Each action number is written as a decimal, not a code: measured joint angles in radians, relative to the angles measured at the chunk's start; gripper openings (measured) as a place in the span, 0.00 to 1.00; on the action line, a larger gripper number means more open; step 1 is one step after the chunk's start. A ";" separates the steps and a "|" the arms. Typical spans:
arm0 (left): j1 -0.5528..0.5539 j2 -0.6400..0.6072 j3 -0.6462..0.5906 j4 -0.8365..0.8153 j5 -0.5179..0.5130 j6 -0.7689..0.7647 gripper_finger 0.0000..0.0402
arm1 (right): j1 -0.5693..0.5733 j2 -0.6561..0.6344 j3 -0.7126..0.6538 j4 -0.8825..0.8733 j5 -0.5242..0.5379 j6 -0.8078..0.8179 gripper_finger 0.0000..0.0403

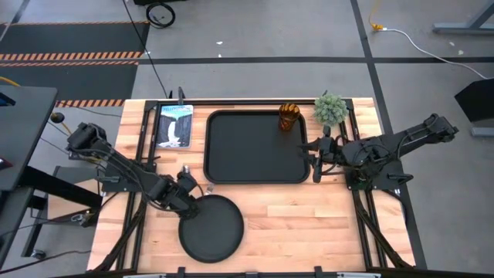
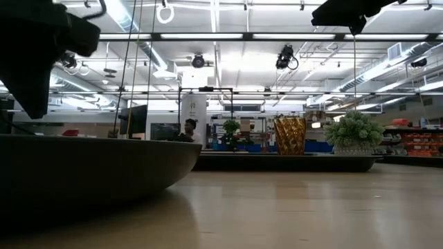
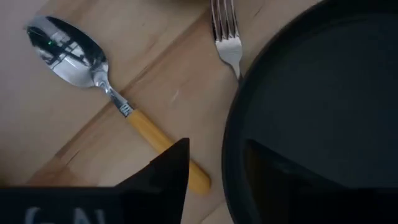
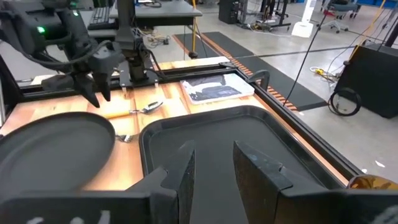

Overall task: Pick and place plate/cup/fork/spoon on tray
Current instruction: Put the gray plate on the black tray

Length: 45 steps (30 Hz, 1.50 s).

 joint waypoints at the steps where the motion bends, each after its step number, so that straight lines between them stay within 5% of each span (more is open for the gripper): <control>1: 0.013 0.007 0.000 0.002 0.015 0.022 0.40 | 0.000 0.004 0.000 0.005 -0.002 -0.002 0.29; 19: 0.184 0.043 -0.014 0.100 0.158 0.392 0.35 | 0.000 0.020 0.000 0.046 -0.050 -0.018 0.29; 24: 0.220 0.039 -0.147 0.268 0.253 0.399 0.35 | 0.000 0.020 0.000 0.047 -0.057 -0.014 0.29; 30: 0.232 0.037 -0.171 0.307 0.290 0.414 0.34 | 0.000 0.020 0.000 0.054 -0.058 -0.011 0.29; 45: 0.235 0.036 -0.169 0.299 0.305 0.365 0.03 | 0.000 0.020 0.000 0.078 -0.058 -0.022 0.29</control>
